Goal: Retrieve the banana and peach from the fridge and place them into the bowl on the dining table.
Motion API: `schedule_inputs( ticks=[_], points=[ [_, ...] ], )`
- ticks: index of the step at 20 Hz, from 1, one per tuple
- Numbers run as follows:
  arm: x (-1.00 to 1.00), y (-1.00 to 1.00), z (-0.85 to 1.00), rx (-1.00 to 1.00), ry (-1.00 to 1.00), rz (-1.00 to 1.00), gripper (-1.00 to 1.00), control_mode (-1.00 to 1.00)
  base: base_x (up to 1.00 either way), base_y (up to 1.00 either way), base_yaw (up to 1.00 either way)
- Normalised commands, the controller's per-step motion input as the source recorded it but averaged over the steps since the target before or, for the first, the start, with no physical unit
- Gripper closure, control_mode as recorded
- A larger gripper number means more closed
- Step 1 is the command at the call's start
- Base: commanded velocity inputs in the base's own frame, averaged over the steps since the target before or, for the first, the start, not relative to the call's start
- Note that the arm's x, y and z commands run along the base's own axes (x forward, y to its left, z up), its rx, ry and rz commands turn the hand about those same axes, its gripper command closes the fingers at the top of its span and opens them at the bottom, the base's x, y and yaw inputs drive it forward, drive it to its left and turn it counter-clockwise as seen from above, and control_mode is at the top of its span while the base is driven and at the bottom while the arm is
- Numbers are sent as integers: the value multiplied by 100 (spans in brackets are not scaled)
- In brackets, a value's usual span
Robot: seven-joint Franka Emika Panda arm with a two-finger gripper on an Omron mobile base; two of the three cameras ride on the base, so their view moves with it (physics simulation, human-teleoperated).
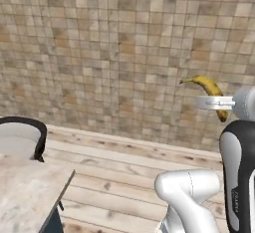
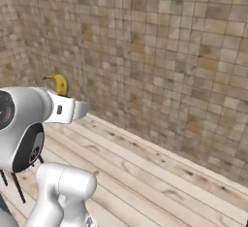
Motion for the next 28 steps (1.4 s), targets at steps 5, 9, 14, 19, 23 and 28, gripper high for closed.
schedule_inputs(
  ticks=[5, 9, 14, 19, 23, 28],
  points=[
    [0, 0, 0, 0, 0, 0, 100, 100, 100, -26, 73],
    [0, 0, 0, 0, 0, 0, 100, 100, 100, -48, 66],
    [0, 0, 0, 0, 0, 0, 100, 100, 100, -58, 62],
    [0, 0, 0, 0, 0, 0, 100, 100, 100, -58, 60],
    [0, 0, 0, 0, 0, 0, 100, 100, 100, -49, 59],
    [0, 0, 0, 0, 0, 0, 100, 100, 100, -40, 60]
  ],
)
